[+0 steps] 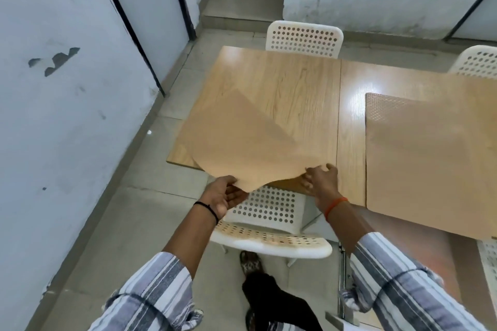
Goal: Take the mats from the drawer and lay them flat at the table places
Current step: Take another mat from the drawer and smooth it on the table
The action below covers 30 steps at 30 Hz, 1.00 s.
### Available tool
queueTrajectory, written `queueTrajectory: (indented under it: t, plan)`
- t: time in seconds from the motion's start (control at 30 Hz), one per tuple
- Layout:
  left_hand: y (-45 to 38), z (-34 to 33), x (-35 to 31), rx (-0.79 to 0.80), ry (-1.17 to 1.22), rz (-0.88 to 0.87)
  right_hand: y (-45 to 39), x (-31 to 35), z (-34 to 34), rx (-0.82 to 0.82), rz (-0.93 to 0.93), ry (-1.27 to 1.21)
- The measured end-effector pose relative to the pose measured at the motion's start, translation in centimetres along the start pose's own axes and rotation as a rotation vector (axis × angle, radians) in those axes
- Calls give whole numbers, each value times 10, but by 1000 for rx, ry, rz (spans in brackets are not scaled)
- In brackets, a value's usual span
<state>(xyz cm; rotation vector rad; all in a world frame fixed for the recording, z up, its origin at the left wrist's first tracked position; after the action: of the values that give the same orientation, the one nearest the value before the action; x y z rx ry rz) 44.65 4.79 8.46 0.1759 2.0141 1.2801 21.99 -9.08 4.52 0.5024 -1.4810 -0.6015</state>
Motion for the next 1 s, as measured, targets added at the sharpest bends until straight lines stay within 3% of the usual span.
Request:
queueTrajectory:
  t: [0.17, 0.23, 0.3, 0.37, 0.47, 0.63, 0.73, 0.83, 1.0]
  plan:
    - [-5, -57, 10, 228, -193, 130, -12, -4, -22, -111, 39, 111]
    - [-15, -52, 7, 247, -256, 124, -21, 3, -17, -122, 52, 202]
    - [-38, -23, -14, 87, -127, 35, -40, 15, -6, -147, 83, 330]
    - [-62, 27, -42, -178, 10, -85, -50, 26, 10, -179, 106, 451]
    - [-94, 83, -91, -422, -25, -191, -53, 33, 19, -170, 126, 585]
    - [-137, 100, -158, -413, -532, -307, -54, 44, 7, -258, 119, 651]
    - [-144, 100, -168, -308, -629, -335, -45, 36, -7, -329, 85, 689]
    - [-144, 113, -174, -272, -740, -336, -35, 24, -39, -298, 56, 826]
    - [-146, 134, -181, -149, -1312, -359, -20, 4, -84, -282, -39, 1095]
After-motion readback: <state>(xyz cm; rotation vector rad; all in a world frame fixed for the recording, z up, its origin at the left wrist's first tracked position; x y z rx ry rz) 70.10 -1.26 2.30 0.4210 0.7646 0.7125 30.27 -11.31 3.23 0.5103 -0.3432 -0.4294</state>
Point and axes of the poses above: each hand's wrist, its own y-axis away from the middle knuckle, its own z-axis out of the back of the hand, x = y × z, the point moved 7 cm from there along -y, towards the middle knuckle, and after that the axes turned 3 degrees about y, right-handed, at the moved point
